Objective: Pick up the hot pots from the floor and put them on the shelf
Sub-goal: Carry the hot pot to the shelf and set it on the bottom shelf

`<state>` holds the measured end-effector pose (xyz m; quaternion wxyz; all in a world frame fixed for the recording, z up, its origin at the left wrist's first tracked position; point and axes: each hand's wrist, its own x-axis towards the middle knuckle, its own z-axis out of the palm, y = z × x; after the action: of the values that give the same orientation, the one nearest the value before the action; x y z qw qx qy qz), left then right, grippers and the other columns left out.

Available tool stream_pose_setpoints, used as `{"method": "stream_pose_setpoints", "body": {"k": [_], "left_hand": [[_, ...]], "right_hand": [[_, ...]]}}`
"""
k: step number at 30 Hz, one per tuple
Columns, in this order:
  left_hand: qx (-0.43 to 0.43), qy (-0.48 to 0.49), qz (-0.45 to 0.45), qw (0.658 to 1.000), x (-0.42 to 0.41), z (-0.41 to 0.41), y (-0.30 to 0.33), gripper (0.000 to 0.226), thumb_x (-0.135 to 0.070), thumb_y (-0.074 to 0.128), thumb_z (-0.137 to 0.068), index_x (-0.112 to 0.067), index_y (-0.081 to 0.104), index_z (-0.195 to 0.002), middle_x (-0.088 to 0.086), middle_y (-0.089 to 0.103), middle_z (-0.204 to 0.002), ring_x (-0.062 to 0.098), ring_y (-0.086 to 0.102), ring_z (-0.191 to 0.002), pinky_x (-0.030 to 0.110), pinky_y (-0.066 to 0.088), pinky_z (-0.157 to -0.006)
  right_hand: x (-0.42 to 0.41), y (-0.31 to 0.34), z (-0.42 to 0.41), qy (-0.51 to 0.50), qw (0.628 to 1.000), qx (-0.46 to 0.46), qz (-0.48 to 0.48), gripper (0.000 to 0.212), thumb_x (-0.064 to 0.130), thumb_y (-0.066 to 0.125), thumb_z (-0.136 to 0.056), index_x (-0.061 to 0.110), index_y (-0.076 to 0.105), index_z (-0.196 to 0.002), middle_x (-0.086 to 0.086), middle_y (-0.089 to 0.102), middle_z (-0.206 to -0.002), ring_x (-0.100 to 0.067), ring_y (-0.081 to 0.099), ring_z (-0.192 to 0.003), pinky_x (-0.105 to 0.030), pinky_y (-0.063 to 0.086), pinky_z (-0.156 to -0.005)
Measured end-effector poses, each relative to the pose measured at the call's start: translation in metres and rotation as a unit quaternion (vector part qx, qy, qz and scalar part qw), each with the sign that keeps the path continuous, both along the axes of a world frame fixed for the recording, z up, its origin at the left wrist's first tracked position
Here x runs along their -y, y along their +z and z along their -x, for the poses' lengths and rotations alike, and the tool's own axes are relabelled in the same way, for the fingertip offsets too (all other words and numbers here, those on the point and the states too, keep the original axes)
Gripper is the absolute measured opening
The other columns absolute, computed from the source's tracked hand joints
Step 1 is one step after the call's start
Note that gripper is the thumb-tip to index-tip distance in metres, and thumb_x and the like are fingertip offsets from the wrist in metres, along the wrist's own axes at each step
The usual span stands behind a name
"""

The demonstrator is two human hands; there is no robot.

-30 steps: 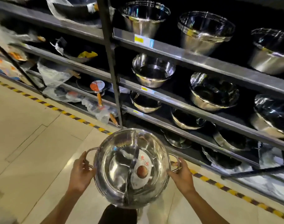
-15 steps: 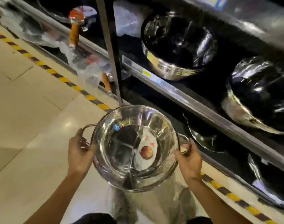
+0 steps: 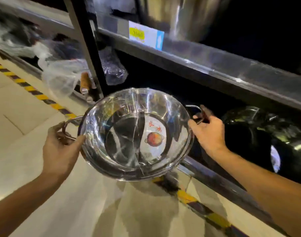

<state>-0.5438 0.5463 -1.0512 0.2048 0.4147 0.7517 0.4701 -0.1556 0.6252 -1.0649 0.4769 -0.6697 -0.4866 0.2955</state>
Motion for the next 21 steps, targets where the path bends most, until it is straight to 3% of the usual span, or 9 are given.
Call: {"method": "stream_pose_setpoints", "body": {"k": [3,7,9,10,12,13,16,18,21], "left_hand": [[-0.029,-0.001,-0.025,0.999,0.000,-0.012,-0.005,0.060,-0.027,0.075,-0.078,-0.033,0.047,-0.130,-0.002,0.060,-0.090,0.012,0.064,-0.065,0.032,0.047,-0.063],[-0.088,-0.014,-0.050,0.995,0.001,-0.037,0.012,0.050,-0.016,0.069,-0.081,-0.037,0.043,-0.118,-0.024,0.053,-0.083,0.000,0.060,-0.059,0.028,0.042,-0.063],[-0.091,-0.025,-0.054,0.994,-0.003,-0.041,0.020,0.036,-0.017,0.067,-0.081,-0.026,0.052,-0.113,-0.016,0.060,-0.084,0.003,0.063,-0.057,0.027,0.044,-0.059],[-0.078,-0.033,-0.050,0.995,-0.008,-0.043,0.022,0.035,-0.019,0.067,-0.080,-0.022,0.054,-0.112,-0.004,0.064,-0.088,0.007,0.066,-0.061,0.033,0.050,-0.060],[-0.041,-0.044,-0.040,0.997,-0.018,-0.048,0.024,0.045,-0.024,0.067,-0.073,-0.013,0.051,-0.114,0.015,0.064,-0.096,0.029,0.067,-0.071,0.049,0.056,-0.067],[-0.022,-0.046,-0.046,0.998,-0.023,-0.051,0.022,0.048,-0.023,0.066,-0.069,-0.011,0.051,-0.113,0.017,0.062,-0.092,0.033,0.063,-0.068,0.050,0.056,-0.066],[0.016,-0.045,-0.065,0.997,-0.033,-0.058,0.008,0.051,-0.014,0.068,-0.068,-0.014,0.051,-0.116,0.006,0.061,-0.070,0.020,0.058,-0.056,0.036,0.053,-0.059],[0.038,-0.046,-0.079,0.995,-0.035,-0.060,-0.004,0.045,-0.009,0.072,-0.073,-0.012,0.051,-0.113,0.006,0.065,-0.076,0.004,0.062,-0.051,0.027,0.055,-0.053],[0.055,-0.044,-0.089,0.994,-0.038,-0.063,-0.010,0.034,-0.006,0.074,-0.079,-0.013,0.052,-0.104,0.015,0.067,-0.093,-0.005,0.063,-0.051,0.014,0.049,-0.045]], "right_hand": [[-0.009,-0.014,-0.006,0.007,1.000,0.018,-0.009,0.080,0.050,0.075,-0.064,0.020,0.056,-0.136,0.019,0.072,-0.088,-0.002,0.069,-0.068,-0.034,0.060,-0.068],[0.003,-0.007,-0.014,-0.018,0.999,0.044,-0.014,0.074,0.041,0.079,-0.073,0.022,0.054,-0.139,0.051,0.058,-0.083,0.026,0.057,-0.073,0.002,0.042,-0.058],[0.008,-0.001,-0.015,-0.034,0.999,0.018,0.004,0.072,0.037,0.081,-0.076,0.023,0.052,-0.141,0.034,0.068,-0.086,0.018,0.062,-0.079,-0.005,0.049,-0.070],[0.010,0.000,-0.017,-0.043,0.999,-0.006,0.013,0.072,0.034,0.082,-0.076,0.022,0.052,-0.141,0.023,0.072,-0.090,0.008,0.066,-0.085,-0.020,0.056,-0.081],[0.014,0.000,-0.019,-0.057,0.995,-0.073,0.021,0.073,0.027,0.084,-0.077,0.017,0.051,-0.141,0.005,0.075,-0.096,-0.012,0.071,-0.094,-0.042,0.056,-0.092],[0.014,0.000,-0.021,-0.057,0.993,-0.102,0.022,0.075,0.025,0.084,-0.077,0.016,0.050,-0.142,-0.001,0.075,-0.097,-0.018,0.071,-0.096,-0.045,0.055,-0.093],[0.012,0.007,-0.022,-0.027,0.991,-0.129,0.032,0.082,0.018,0.084,-0.076,0.014,0.043,-0.147,0.003,0.074,-0.102,-0.011,0.070,-0.095,-0.019,0.054,-0.082],[0.010,0.016,-0.018,0.054,0.987,-0.140,0.051,0.096,0.006,0.083,-0.076,0.010,0.027,-0.154,0.005,0.064,-0.130,-0.007,0.065,-0.107,-0.008,0.049,-0.076],[0.014,0.023,-0.013,0.182,0.976,-0.078,0.096,0.122,0.005,0.087,-0.071,0.014,0.001,-0.158,-0.001,0.048,-0.149,-0.012,0.051,-0.129,-0.027,0.043,-0.106]]}}
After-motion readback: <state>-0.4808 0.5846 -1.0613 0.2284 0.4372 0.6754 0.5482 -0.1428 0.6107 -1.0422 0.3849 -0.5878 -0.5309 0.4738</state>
